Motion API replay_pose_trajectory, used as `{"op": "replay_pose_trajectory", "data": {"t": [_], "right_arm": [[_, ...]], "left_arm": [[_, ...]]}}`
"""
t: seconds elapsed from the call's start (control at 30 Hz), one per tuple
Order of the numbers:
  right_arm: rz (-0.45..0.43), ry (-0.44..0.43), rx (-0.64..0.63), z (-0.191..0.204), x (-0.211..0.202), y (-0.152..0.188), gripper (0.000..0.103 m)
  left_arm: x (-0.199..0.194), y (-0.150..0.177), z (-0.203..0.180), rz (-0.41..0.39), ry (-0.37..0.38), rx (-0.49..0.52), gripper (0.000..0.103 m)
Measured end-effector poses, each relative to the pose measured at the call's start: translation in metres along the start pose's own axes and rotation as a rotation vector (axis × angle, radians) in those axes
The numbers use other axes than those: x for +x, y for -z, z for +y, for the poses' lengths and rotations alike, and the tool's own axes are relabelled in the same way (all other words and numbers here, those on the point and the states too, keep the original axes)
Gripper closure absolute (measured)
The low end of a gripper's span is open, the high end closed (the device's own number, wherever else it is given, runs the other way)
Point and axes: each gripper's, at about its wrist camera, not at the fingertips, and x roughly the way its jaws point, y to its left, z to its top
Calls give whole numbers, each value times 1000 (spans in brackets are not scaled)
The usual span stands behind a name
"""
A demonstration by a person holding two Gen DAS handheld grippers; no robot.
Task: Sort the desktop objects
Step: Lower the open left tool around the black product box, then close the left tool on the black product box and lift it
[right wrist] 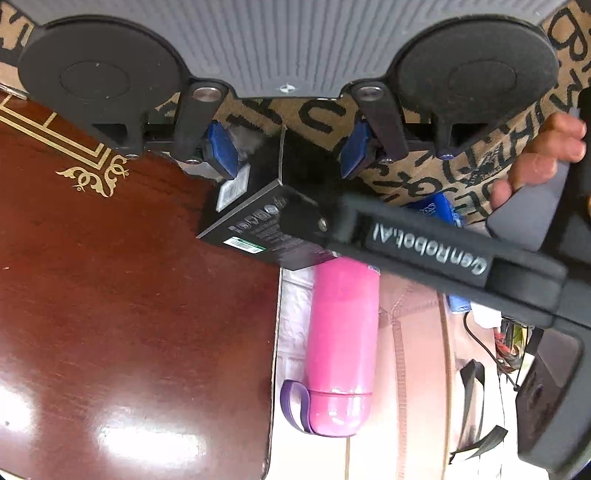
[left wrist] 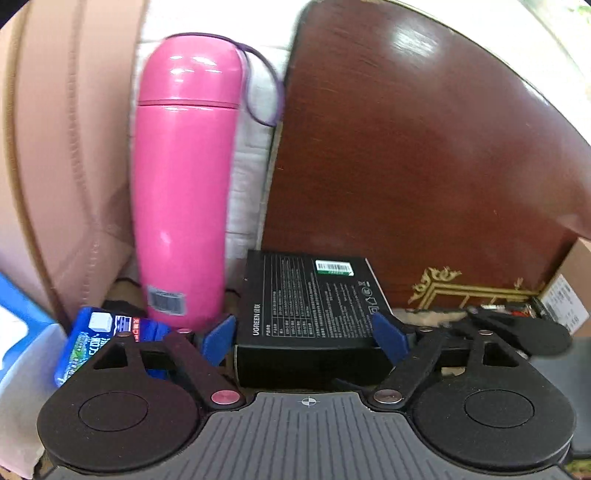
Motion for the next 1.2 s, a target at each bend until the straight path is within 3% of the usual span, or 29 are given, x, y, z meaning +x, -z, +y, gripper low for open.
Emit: {"op": "replay_pose_trajectory", "data": {"t": [0.1,0.37,0.6,0.83,1.2], "right_arm": [[16,2,21,-3,2,-1,36],[32,44,-12,9,-43,18,37],[59,50,62,23,-137,69,37],[105,134,55,40,-240,130,37],[97,254,151,30,-350,199,37]], "left_arm": [[-2,3,-1,-5,-15,0,27],[-41,22,-38,21,-8,64,23],[-103,68,-93,97,76,50,22],[-153,129,-164,141,209,39,20],[-191,181,-263,196,340,100,19]]}}
